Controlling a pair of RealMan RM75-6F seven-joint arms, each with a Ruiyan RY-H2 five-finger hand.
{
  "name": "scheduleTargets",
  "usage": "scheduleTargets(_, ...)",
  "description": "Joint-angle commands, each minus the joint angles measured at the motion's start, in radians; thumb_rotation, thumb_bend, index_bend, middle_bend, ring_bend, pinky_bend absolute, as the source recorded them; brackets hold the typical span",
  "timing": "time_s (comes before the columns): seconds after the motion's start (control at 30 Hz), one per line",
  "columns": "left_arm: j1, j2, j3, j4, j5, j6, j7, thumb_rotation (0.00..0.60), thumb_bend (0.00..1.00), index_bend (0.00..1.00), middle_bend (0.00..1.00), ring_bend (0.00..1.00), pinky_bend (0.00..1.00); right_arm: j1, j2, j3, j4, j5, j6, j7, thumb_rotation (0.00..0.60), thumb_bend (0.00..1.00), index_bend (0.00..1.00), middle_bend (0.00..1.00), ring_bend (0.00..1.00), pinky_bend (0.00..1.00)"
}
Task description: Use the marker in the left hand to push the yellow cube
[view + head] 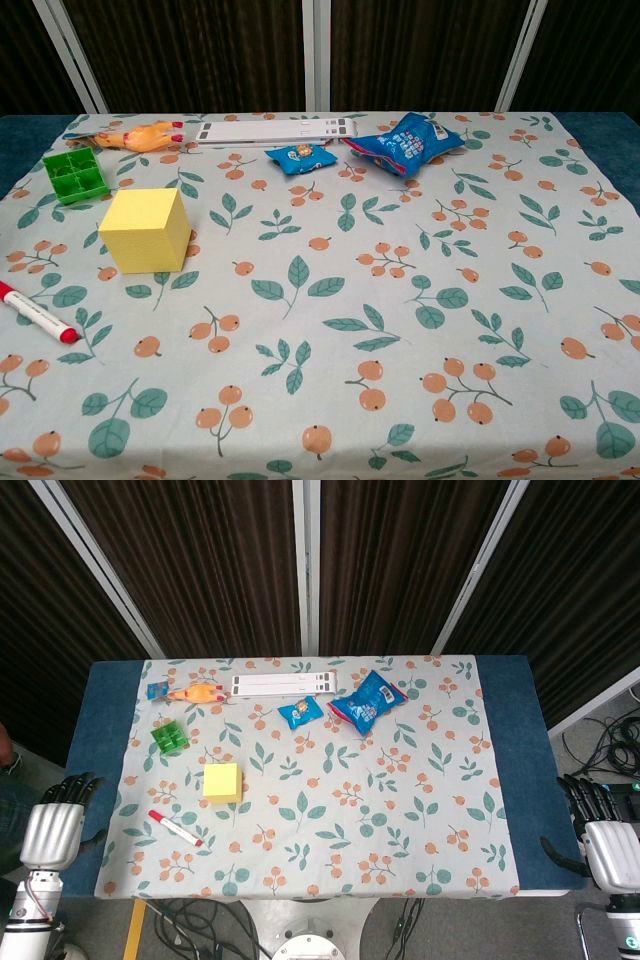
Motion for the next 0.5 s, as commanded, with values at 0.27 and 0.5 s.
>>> scheduleTargets(0.27, -0.011, -0.003, 0.004, 0.018, 0.039, -0.004, -0.02, 0.6, 0.19, 0.31, 0.33, 0.2, 0.29, -0.015, 0.008, 0.0, -0.001, -0.003, 0.03, -0.002, 0.546, 0.2, 0.0, 0.05, 0.0, 0.0)
scheduleTargets(0.5, -0.077, -0.044, 0.015, 0.126, 0.149, -0.043, -0.086, 0.6, 0.19, 0.38, 0.39, 0.21, 0.28, -0.023, 0.019, 0.004, 0.0, -0.005, 0.049, 0.003, 0.545, 0.2, 0.0, 0.05, 0.0, 0.0)
